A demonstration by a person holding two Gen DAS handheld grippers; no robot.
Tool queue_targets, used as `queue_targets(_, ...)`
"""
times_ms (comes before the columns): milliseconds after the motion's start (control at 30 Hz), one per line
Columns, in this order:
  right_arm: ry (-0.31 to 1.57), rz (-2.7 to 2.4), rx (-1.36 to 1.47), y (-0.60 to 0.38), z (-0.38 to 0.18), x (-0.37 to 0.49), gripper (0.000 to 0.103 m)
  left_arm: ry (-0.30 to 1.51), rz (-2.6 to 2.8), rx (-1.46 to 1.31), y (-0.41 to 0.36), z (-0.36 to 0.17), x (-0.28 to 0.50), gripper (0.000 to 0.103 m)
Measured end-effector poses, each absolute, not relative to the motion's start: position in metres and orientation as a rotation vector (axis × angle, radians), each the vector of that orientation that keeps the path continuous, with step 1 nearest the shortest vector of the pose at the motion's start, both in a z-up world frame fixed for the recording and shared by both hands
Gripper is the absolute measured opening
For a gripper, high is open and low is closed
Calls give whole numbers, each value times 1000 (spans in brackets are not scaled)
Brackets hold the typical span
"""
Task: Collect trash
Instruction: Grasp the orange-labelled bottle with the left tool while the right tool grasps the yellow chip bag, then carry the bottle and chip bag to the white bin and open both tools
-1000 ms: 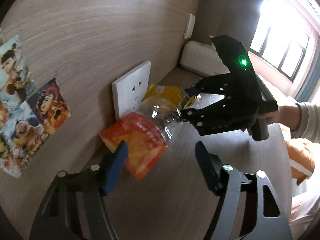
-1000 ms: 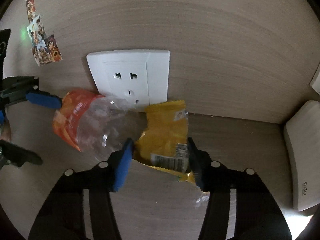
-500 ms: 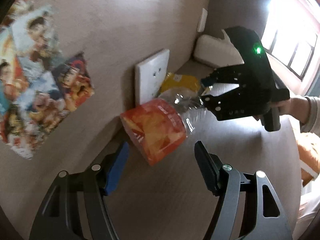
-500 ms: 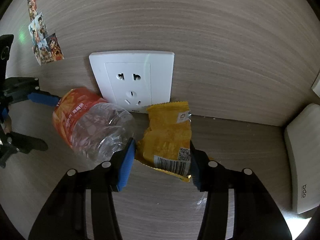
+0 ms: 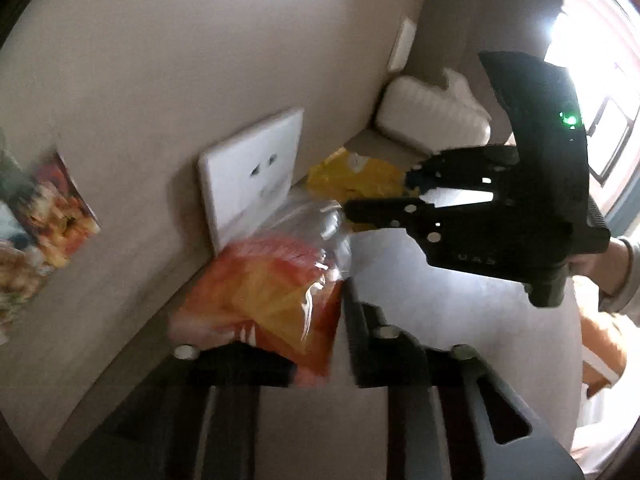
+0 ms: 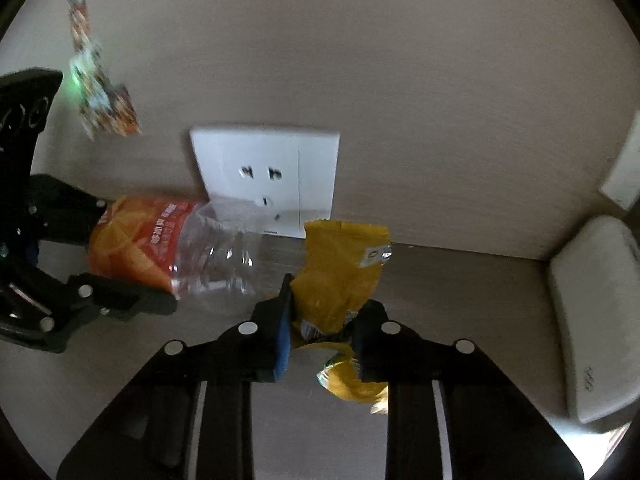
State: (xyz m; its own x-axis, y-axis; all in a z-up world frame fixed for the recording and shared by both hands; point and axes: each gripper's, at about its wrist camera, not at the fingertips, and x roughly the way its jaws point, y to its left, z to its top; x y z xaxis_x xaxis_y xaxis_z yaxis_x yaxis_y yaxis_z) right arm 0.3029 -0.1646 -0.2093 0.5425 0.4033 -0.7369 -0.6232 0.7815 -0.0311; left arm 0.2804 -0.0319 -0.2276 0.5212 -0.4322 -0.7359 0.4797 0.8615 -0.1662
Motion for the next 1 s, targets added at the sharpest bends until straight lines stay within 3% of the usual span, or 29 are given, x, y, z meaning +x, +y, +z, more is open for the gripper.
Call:
queue_targets(533, 614, 560, -190, -309, -79, 133, 25, 773, -455, 109, -103, -113, 146, 6)
queue_targets(800, 622, 566, -147, -415, -93, 34, 25, 751, -497, 159, -225, -111, 61, 7)
queue_targets(1000, 653, 570, -115, -495, -116, -29, 25, 769, -487, 157, -329, -143, -5, 7)
